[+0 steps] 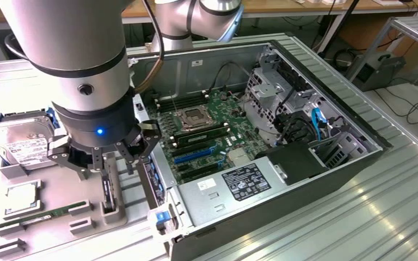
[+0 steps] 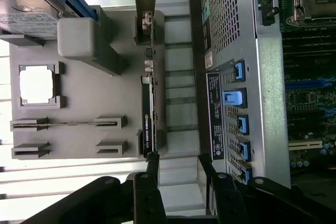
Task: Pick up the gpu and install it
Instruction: 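Pick up the gpu and move the gpu toward the slot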
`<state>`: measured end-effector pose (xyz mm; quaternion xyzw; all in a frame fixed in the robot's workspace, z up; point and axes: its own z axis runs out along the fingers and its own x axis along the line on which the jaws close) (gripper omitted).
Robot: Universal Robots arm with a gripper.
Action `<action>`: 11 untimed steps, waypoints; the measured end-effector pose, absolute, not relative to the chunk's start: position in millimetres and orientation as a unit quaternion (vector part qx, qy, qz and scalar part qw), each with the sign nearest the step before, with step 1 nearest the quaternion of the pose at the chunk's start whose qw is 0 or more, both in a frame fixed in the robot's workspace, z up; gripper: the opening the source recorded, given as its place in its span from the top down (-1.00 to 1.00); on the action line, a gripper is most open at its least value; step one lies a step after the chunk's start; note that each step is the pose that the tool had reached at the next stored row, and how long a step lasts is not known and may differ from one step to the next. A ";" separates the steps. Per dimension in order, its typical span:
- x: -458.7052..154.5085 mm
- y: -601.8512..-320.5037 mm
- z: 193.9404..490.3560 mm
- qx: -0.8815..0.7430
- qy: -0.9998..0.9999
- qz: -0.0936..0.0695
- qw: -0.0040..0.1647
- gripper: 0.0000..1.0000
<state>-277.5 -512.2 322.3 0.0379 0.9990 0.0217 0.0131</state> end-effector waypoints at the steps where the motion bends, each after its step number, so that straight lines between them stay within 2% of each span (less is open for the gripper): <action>1: -278.0 -511.7 322.0 0.038 0.999 0.022 0.013 0.15; 11: -283.0 -507.6 316.9 0.038 0.999 0.022 0.013 0.15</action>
